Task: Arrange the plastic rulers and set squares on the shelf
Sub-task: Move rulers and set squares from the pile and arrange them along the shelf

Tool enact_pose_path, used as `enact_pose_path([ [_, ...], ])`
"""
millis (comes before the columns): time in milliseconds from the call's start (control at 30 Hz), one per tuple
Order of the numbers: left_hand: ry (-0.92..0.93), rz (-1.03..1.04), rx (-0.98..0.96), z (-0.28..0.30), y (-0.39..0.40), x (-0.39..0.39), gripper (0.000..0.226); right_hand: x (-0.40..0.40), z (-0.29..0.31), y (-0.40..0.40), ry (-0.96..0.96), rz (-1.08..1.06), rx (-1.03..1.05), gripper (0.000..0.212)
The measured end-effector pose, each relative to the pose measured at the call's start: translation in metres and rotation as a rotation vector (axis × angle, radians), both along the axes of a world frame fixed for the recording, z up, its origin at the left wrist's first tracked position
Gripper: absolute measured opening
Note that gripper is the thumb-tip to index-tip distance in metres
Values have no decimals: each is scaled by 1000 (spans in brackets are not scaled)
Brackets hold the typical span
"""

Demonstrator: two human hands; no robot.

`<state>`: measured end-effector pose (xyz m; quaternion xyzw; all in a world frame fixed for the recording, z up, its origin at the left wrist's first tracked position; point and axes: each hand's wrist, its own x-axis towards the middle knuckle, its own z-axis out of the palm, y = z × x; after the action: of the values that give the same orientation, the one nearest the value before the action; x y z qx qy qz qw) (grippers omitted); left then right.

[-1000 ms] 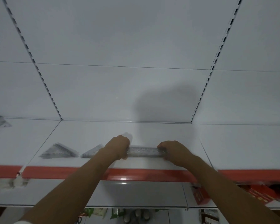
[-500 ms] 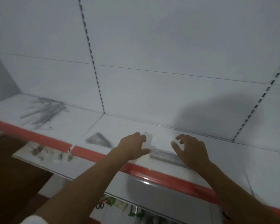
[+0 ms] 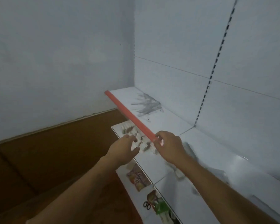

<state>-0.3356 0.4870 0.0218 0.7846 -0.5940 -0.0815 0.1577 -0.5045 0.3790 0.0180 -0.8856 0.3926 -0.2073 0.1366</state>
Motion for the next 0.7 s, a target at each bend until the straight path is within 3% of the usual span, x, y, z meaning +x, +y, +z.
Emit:
enact_pose_path([
  [233, 3, 174, 13, 3, 39, 109, 29, 131, 10, 11, 22, 145, 0, 24],
  [700, 98, 409, 102, -29, 64, 253, 37, 327, -22, 4, 118, 356, -2, 34],
])
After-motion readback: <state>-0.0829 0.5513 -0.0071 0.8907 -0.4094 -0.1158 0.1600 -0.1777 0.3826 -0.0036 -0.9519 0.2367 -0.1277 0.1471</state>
